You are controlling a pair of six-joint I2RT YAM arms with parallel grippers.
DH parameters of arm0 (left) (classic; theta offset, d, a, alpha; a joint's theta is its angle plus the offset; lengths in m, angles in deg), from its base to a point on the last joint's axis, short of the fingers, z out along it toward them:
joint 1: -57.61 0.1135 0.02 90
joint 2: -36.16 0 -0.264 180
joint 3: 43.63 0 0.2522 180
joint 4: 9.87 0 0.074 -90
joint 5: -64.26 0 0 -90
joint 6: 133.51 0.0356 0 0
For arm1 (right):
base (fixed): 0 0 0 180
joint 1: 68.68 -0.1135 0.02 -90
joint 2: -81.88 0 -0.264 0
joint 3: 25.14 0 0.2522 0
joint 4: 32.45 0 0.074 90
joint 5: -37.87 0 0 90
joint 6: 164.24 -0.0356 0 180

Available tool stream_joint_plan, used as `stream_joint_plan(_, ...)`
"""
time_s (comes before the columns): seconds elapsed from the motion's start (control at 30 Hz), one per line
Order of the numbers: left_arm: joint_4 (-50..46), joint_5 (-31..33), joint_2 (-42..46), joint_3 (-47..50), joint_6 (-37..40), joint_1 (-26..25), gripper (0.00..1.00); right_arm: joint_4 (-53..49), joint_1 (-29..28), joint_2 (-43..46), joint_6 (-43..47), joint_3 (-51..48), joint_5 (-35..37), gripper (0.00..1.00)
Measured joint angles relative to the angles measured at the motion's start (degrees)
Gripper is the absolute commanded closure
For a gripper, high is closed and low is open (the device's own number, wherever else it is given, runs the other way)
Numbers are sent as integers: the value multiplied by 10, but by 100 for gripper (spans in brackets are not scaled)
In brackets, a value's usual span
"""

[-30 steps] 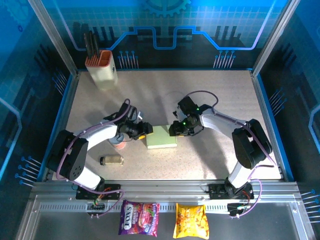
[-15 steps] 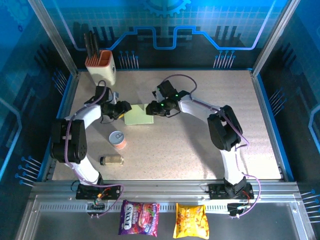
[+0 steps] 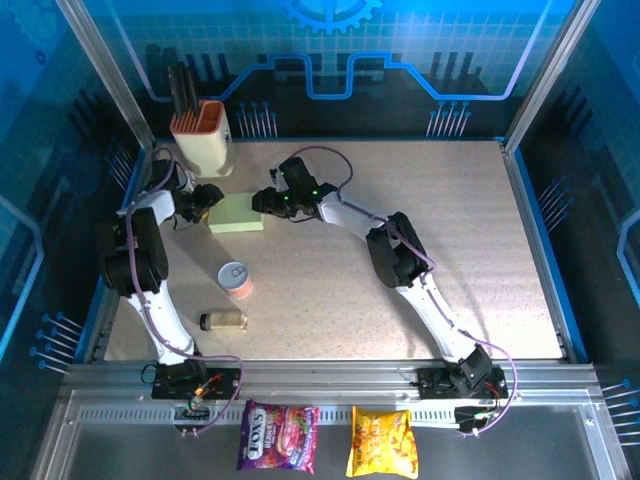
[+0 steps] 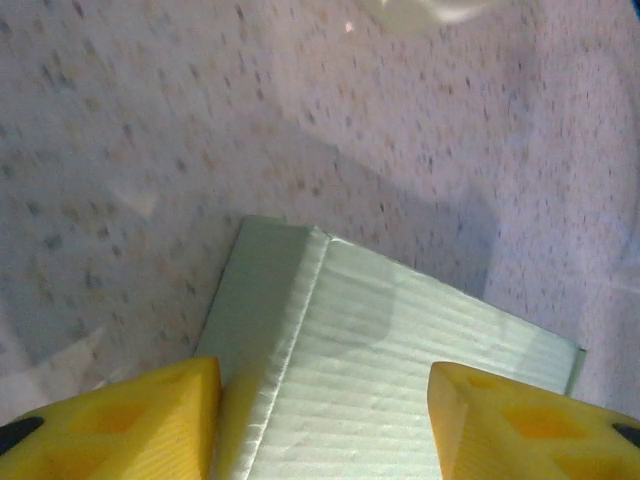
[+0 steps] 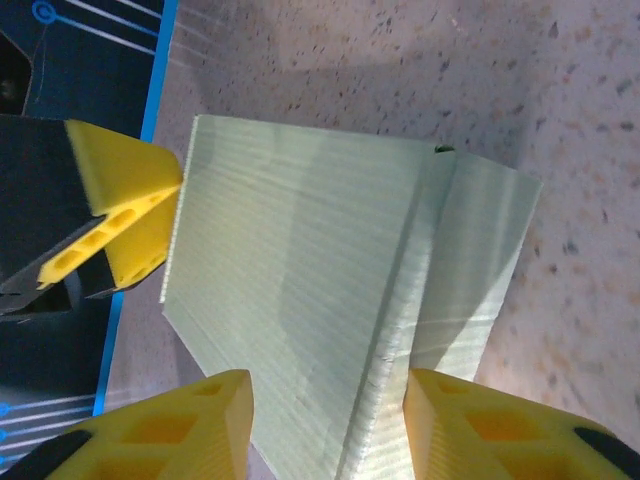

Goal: Fold the paper box

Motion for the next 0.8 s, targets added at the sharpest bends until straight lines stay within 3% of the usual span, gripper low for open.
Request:
stream_joint_plan(0.17,3,-7,-42,-55,-2,18,42,30,-4,-56,-17,78,4,50)
stream_joint_plan(0.5,25,-20,-78,-95,-16,33,42,94,-13,-101,-30,124,52,41)
stream_joint_plan(0.67,31,-28,-85,-96,-18,38,40,108,-13,-119,-31,152,65,26)
stream_joint_plan(0.8,26,-29,-86,-96,-22,39,32,109,-14,-119,-19,152,65,19)
